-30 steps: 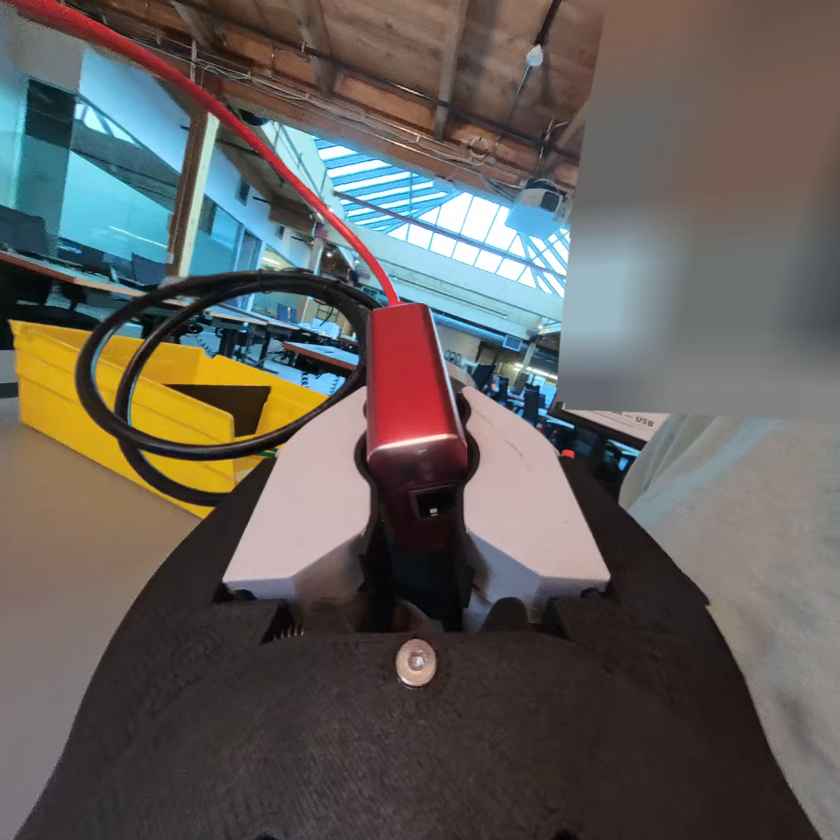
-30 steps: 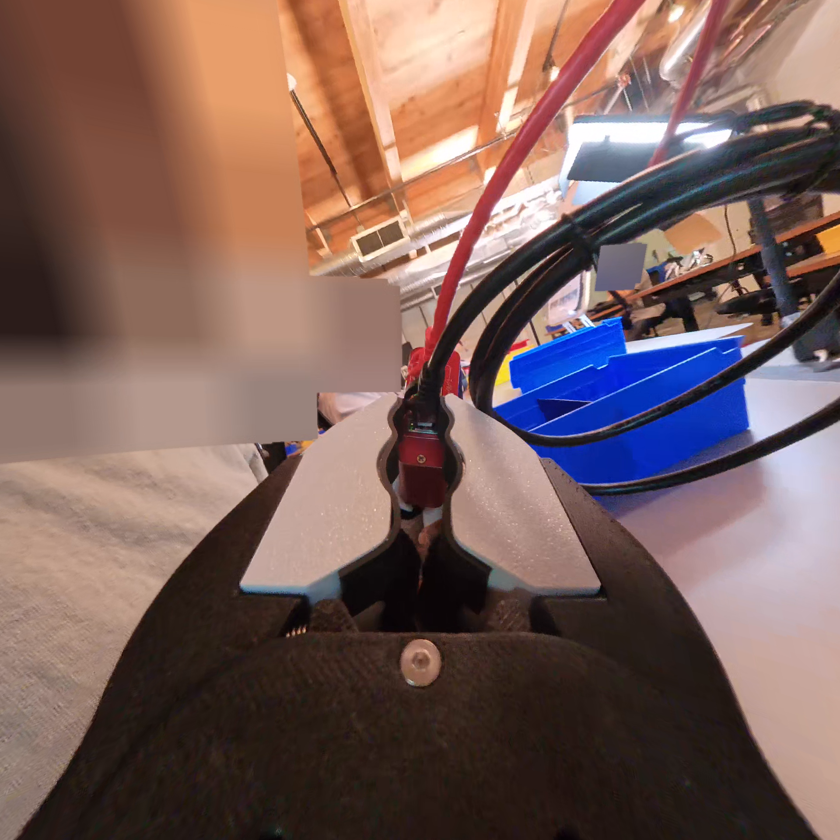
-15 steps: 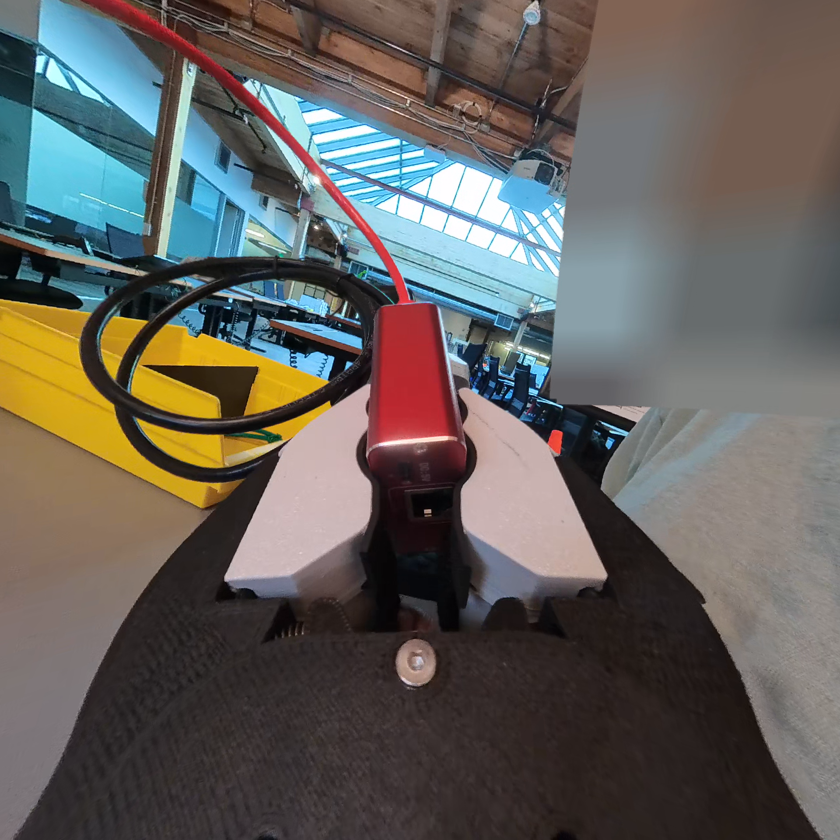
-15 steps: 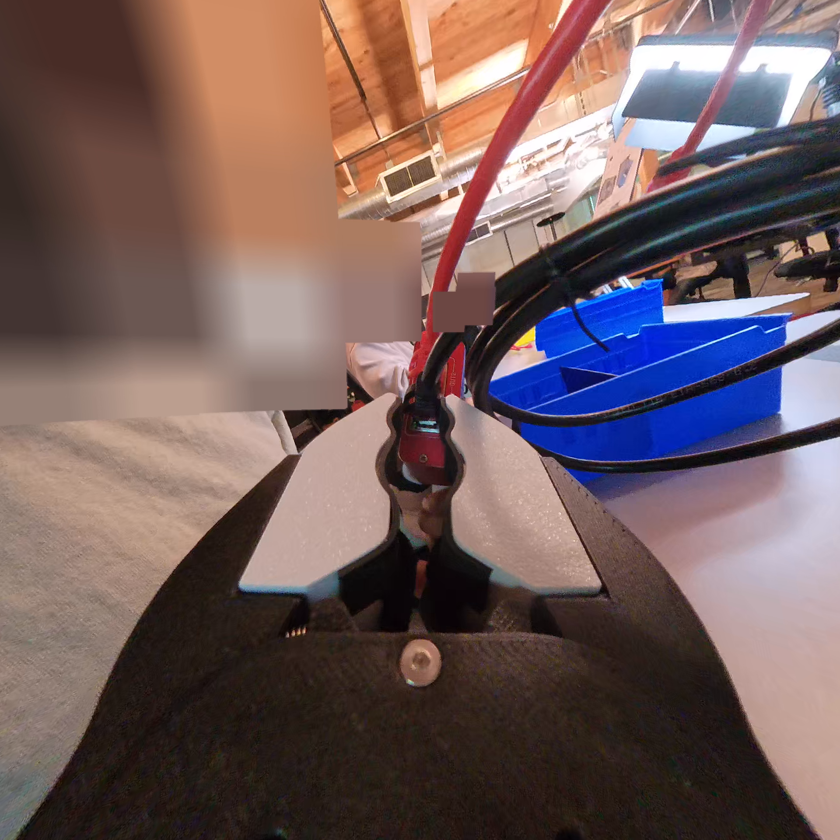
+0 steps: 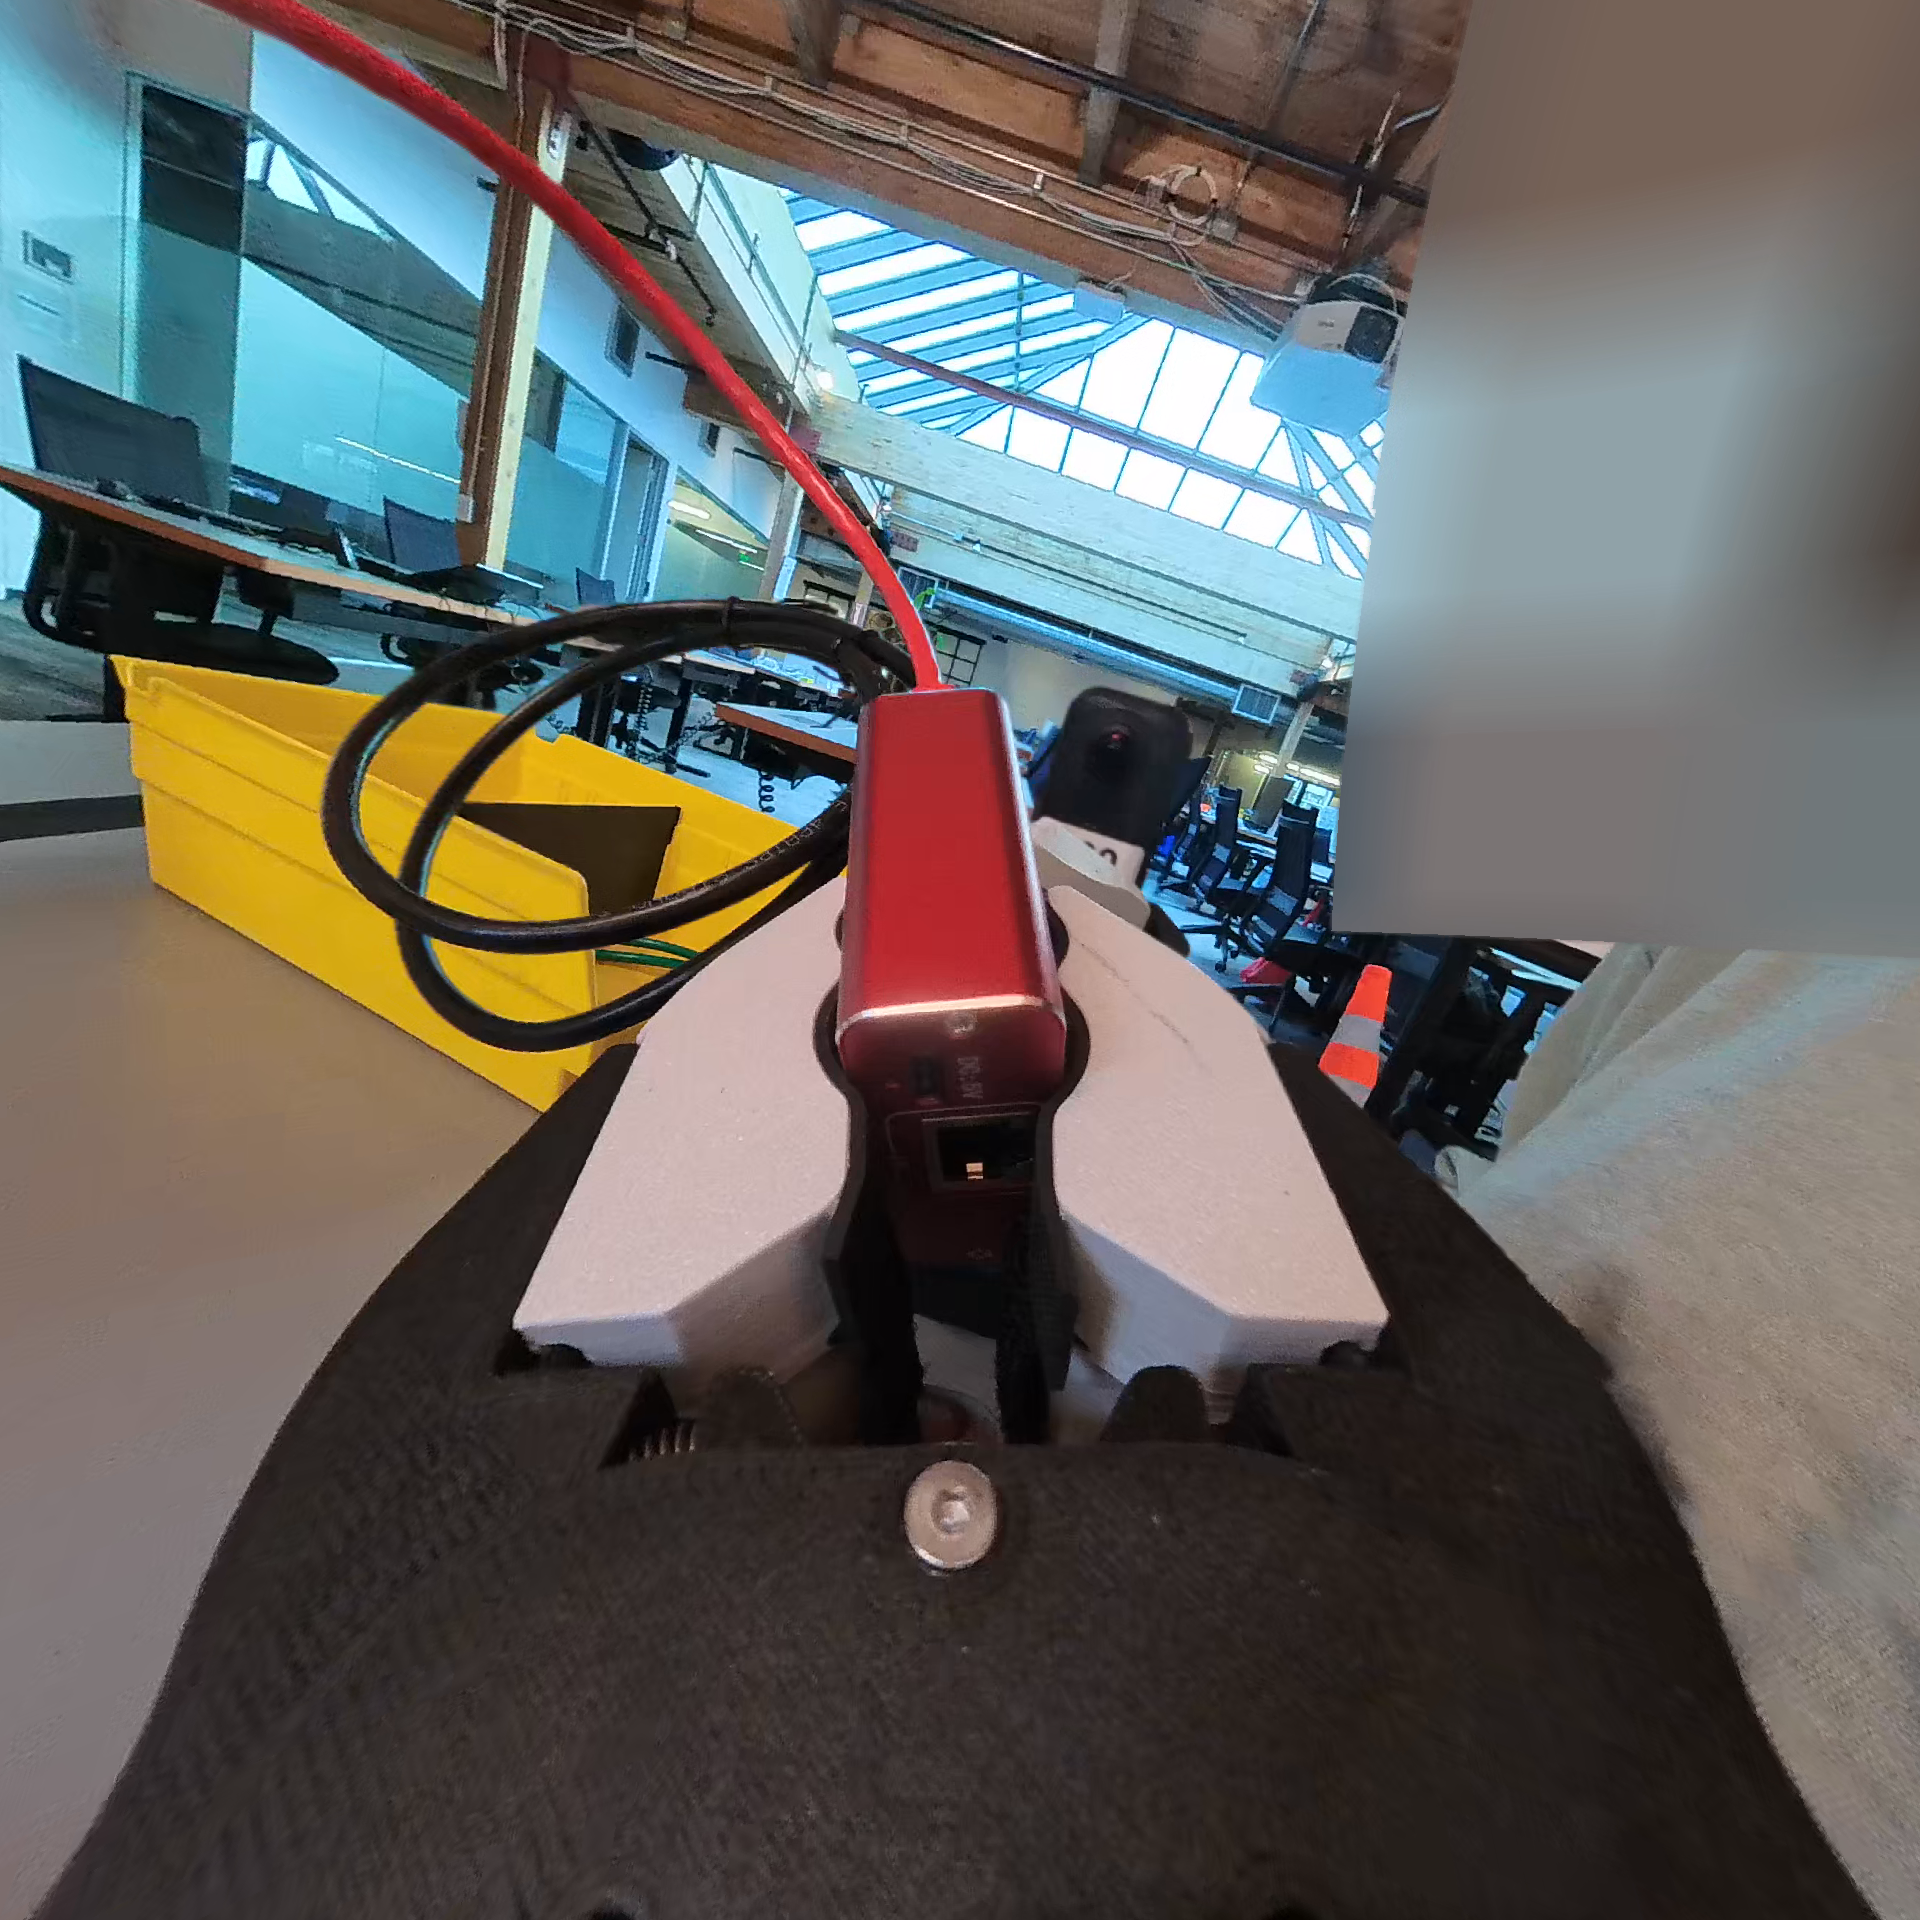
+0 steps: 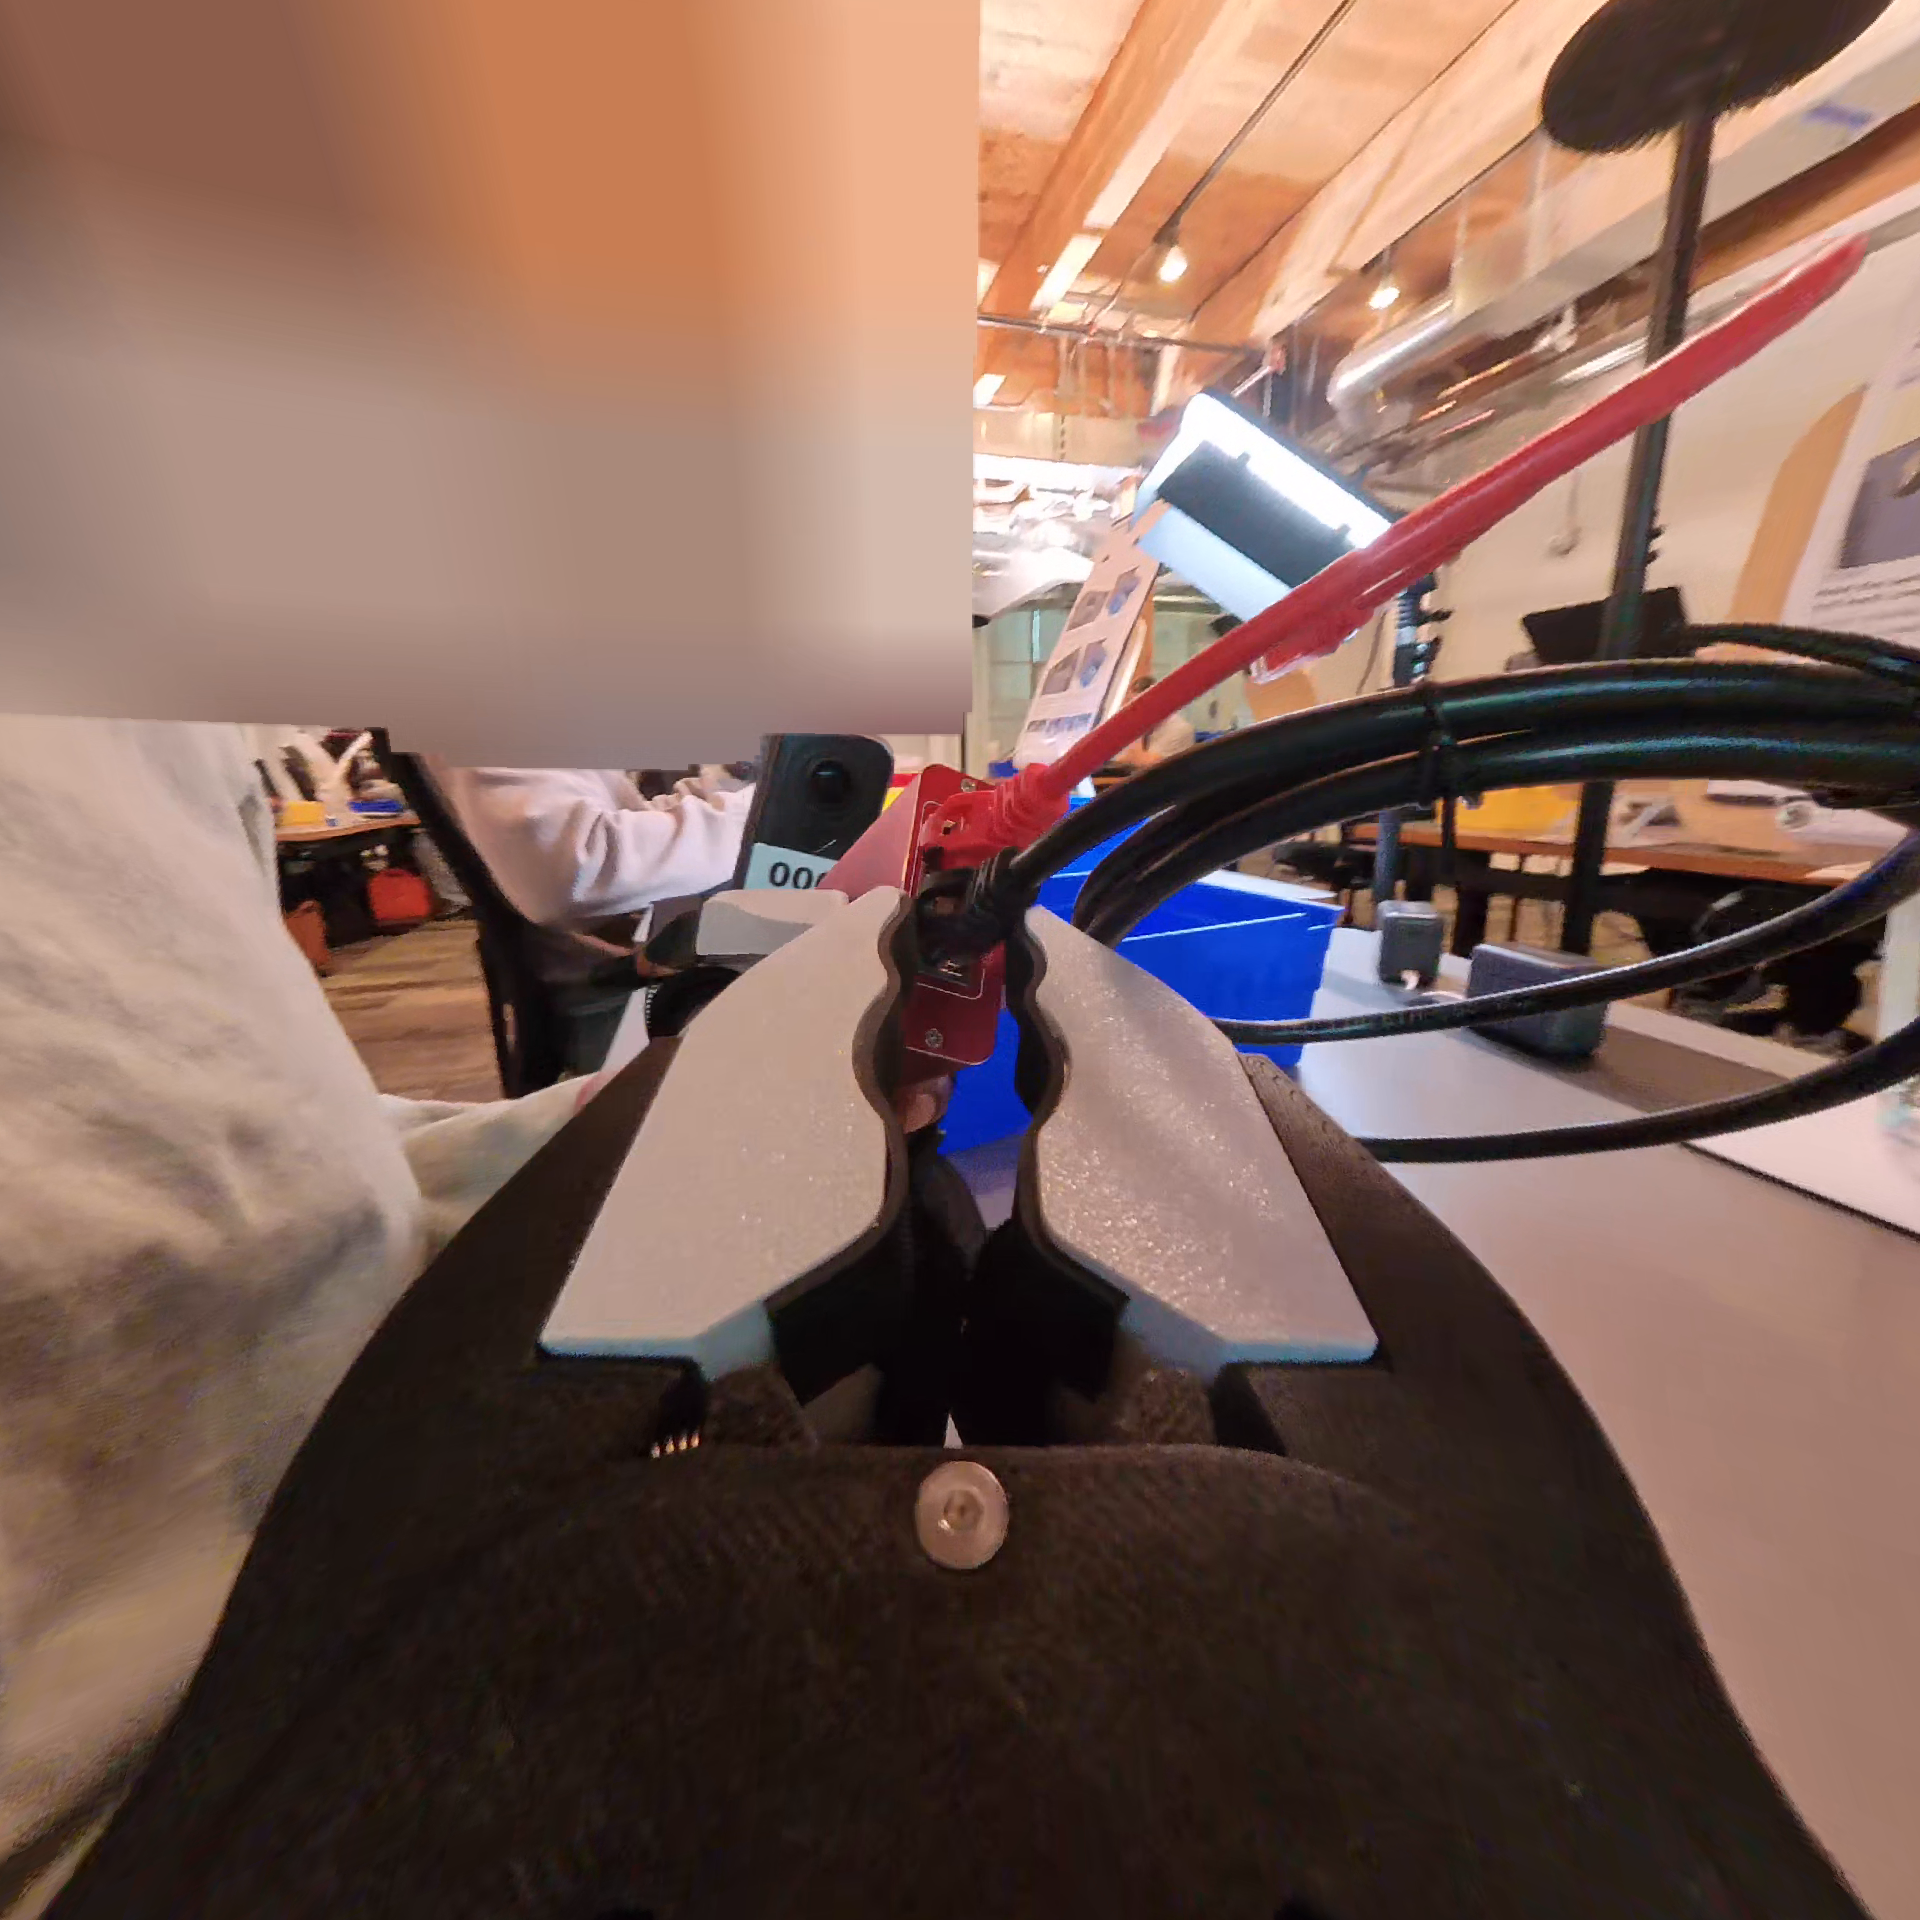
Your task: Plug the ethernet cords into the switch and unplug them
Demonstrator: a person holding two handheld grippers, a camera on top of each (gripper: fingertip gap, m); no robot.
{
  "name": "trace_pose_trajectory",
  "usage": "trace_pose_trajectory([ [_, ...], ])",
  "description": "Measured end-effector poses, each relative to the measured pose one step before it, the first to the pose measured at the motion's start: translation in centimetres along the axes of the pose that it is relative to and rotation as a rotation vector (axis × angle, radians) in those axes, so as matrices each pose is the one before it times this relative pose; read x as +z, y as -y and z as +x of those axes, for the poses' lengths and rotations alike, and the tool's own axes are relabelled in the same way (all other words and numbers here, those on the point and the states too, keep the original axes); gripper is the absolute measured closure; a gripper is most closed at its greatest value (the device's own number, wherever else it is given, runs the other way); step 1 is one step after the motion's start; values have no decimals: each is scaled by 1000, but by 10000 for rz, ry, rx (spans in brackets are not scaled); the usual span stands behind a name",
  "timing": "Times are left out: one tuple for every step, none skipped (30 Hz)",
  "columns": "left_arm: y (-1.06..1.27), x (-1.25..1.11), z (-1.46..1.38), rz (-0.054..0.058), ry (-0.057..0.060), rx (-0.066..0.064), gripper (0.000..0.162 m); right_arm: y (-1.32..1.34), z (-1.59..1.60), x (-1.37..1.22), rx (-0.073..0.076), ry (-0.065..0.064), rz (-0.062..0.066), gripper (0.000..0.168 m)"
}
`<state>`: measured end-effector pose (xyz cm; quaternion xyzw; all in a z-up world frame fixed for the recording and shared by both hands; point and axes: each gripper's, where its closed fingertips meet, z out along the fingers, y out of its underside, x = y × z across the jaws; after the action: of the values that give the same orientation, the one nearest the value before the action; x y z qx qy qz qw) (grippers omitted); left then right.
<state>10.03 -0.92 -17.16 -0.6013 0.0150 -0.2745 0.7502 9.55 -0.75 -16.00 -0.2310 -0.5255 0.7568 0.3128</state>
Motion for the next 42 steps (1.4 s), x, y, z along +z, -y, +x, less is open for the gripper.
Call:
trace_pose_trajectory([
  [89,-22,-77,54,6,-86,132,37,71,63,-139,-218,56,152],
  [137,-53,-38,87,0,-30,132,63,90,124,-142,-245,66,151],
  [189,-49,26,109,-27,-16,132,123,28,154,-92,-193,117,151],
  [230,-23,100,161,-83,-65,132,210,-27,167,60,-123,203,152],
  [262,-46,-19,182,-15,-64,132,179,68,194,212,-165,224,152],
  [208,-108,-20,104,-98,-144,132,82,45,211,168,-123,156,153],
  [269,-152,100,157,-252,-310,132,90,-93,258,310,50,165,153],
  [259,-113,44,204,-196,-355,132,127,-107,292,384,75,163,154],
  [199,-75,74,177,-176,-309,133,115,-76,261,225,6,154,154],
  [115,-78,59,95,-172,-267,133,57,-90,181,162,60,73,154],
  [82,-51,73,61,-149,-208,133,43,-87,129,295,153,45,155],
  [274,-205,31,183,-121,-189,132,490,13,-59,393,115,401,155],
  [1008,-672,122,636,-252,-447,133,2061,369,-787,728,120,1375,155],
  [1374,-823,-108,835,-109,-412,133,2651,548,-1093,1127,267,1370,155],
  [1014,-581,-216,553,90,-85,134,1716,325,-792,585,176,466,156],
  [420,-189,-153,148,158,215,133,54,520,-520,-384,-358,-731,154],
  [-147,91,-79,-197,179,399,133,-407,383,-430,-782,-476,-1061,155],
  [-414,198,-24,-305,157,396,133,56,115,-424,-472,-290,-815,155],
  [-472,231,54,-272,76,256,133,411,267,-551,-374,-357,-616,155],
  [-346,179,170,-175,-46,103,133,522,411,-698,-478,-380,-542,155],
  [-121,102,215,-37,-113,19,133,468,506,-785,-462,-359,-560,155],
  [52,14,147,46,-93,-18,133,439,580,-840,-345,-344,-527,155],
  [118,-34,17,75,-21,-47,133,505,666,-865,-371,-404,-382,155],
  [98,-65,-100,58,42,-64,133,192,760,-810,-274,-406,-501,155],
  [34,-57,-137,30,54,-84,133,-181,1089,-755,-189,-566,-631,155],
  [-41,-10,-93,-10,23,-103,133,-580,1286,-623,-100,-650,-717,155],
  [-124,39,-6,-65,-30,-93,133,-941,1266,-365,97,-582,-763,155],
  [-178,71,44,-104,-42,-44,132,-1134,1364,-161,121,-685,-770,155],
  [-207,107,57,-111,-11,49,132,-1264,1412,3,-68,-806,-837,155],
  [-242,108,0,-144,35,116,133,-1235,1143,159,-243,-731,-868,154],
  [-267,89,-47,-170,75,134,133,-1074,879,268,-368,-654,-848,154],
  [-230,80,-62,-138,66,88,133,-839,750,268,-617,-651,-785,154],
  [-126,56,-27,-71,16,21,133,-721,616,244,-921,-598,-800,154],
  [-39,13,0,-20,-4,-5,132,-644,591,181,-984,-580,-823,154],
  [-13,4,-43,-6,21,-10,132,-590,474,180,-985,-461,-813,154],
  [-20,-13,-66,-15,32,-24,132,-561,177,200,-940,-206,-781,154],
  [-45,4,-57,-32,18,-51,133,-496,78,207,-774,-89,-700,154],
  [-60,13,-22,-43,-1,-57,132,-460,156,229,-495,-92,-610,154],
  [-38,20,37,-15,-21,-15,132,-524,168,237,-343,-50,-616,154],
  [-1,21,62,-4,-32,19,133,-527,190,216,-421,-84,-562,153],
  [-13,14,47,-13,-20,19,132,-387,376,152,-467,-282,-371,151],
  [-19,8,-10,-18,2,1,132,-174,562,27,-365,-475,-144,146],
])
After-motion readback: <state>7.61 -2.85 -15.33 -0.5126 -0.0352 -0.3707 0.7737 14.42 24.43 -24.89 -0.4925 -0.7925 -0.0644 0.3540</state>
